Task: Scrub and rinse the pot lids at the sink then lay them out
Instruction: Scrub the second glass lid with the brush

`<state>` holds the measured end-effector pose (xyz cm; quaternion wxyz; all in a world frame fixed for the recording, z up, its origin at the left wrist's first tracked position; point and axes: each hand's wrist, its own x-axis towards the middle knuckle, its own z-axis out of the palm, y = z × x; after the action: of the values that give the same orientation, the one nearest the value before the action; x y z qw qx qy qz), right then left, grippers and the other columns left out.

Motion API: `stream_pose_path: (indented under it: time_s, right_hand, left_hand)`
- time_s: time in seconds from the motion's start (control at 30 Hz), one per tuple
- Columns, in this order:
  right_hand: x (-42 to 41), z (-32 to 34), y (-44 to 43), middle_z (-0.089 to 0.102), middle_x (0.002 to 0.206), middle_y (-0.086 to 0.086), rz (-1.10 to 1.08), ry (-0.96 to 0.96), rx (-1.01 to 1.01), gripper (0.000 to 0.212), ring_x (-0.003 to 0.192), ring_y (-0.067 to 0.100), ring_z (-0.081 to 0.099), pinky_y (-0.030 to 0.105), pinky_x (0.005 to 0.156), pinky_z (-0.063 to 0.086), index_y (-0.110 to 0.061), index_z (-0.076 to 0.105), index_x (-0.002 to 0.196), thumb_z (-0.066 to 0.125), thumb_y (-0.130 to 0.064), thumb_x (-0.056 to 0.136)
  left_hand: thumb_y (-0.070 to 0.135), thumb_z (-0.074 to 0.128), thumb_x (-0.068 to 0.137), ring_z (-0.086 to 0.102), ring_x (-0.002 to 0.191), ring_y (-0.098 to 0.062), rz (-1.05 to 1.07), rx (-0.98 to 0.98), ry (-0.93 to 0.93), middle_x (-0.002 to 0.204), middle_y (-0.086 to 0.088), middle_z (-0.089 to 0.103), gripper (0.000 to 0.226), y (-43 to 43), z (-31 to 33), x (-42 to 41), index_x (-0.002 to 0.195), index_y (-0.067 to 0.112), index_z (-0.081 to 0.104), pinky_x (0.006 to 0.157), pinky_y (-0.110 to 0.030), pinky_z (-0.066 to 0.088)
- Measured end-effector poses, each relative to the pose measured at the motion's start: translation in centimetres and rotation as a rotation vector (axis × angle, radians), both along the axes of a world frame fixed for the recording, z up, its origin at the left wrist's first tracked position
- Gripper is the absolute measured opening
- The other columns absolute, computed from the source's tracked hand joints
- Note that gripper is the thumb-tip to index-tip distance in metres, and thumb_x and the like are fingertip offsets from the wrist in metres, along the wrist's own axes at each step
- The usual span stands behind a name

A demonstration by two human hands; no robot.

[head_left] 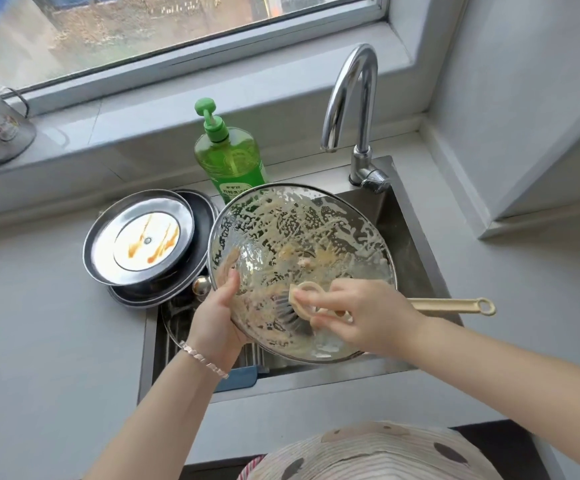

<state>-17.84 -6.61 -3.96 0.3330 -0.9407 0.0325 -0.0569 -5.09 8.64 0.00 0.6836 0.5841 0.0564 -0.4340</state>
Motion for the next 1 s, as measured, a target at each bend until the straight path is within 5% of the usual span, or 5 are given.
stream_pose_path:
  time_s: [0.23, 0.4, 0.53, 0.67, 1.0]
  right_hand:
    - [0.7, -1.6, -2.8, 0.051, 0.077, -0.006, -0.217, 0.113, -0.072, 0.041, 0.068, 0.012, 0.046, 0.023, 0.055, 0.034, -0.049, 0.04, 0.132, 0.048, -0.046, 0.092]
    - [-2.9, -2.4, -1.6, 0.053, 0.066, -0.008, 0.04, 0.078, -0.009, 0.042, 0.051, 0.01, 0.045, 0.025, 0.043, 0.041, -0.044, 0.048, 0.128, 0.044, -0.049, 0.087]
    - [-1.4, -2.8, -4.0, 0.045, 0.072, -0.012, -0.225, 0.186, -0.084, 0.041, 0.071, 0.009, 0.046, 0.023, 0.059, 0.034, -0.055, 0.028, 0.129, 0.045, -0.048, 0.093]
    - [-2.2, -1.6, 0.2, 0.047, 0.066, -0.013, 0.048, 0.057, 0.153, 0.045, 0.055, 0.006, 0.042, 0.019, 0.051, 0.034, -0.046, 0.038, 0.13, 0.044, -0.053, 0.086]
    - [-3.4, -2.2, -2.2, 0.043, 0.063, -0.017, 0.036, 0.066, 0.034, 0.042, 0.055, 0.007, 0.037, 0.018, 0.048, 0.032, -0.049, 0.046, 0.128, 0.049, -0.051, 0.086]
  left_hand:
    - [0.021, 0.04, 0.096, 0.07, 0.083, -0.027, -0.063, 0.026, -0.062, 0.093, -0.004, 0.074, 0.022, 0.3, -0.3, 0.1, 0.103, 0.029, 0.058, 0.073, -0.049, 0.056]
    - [0.018, 0.039, 0.097, 0.069, 0.09, -0.029, -0.008, 0.022, -0.071, 0.1, -0.004, 0.073, 0.026, 1.1, -0.4, 0.8, 0.114, 0.029, 0.055, 0.07, -0.047, 0.058]
    - [0.016, 0.038, 0.097, 0.071, 0.081, -0.026, -0.005, 0.006, -0.081, 0.092, -0.004, 0.074, 0.028, 0.5, -0.5, 0.6, 0.117, 0.031, 0.051, 0.062, -0.043, 0.059]
    - [0.016, 0.036, 0.098, 0.071, 0.081, -0.025, 0.027, -0.035, -0.062, 0.092, -0.003, 0.074, 0.034, 0.0, -0.6, 0.8, 0.129, 0.029, 0.046, 0.061, -0.041, 0.059]
    - [0.008, 0.039, 0.096, 0.069, 0.092, -0.031, 0.04, -0.043, -0.055, 0.111, -0.01, 0.069, 0.043, 0.3, -0.2, 1.0, 0.134, 0.028, 0.044, 0.062, -0.04, 0.058]
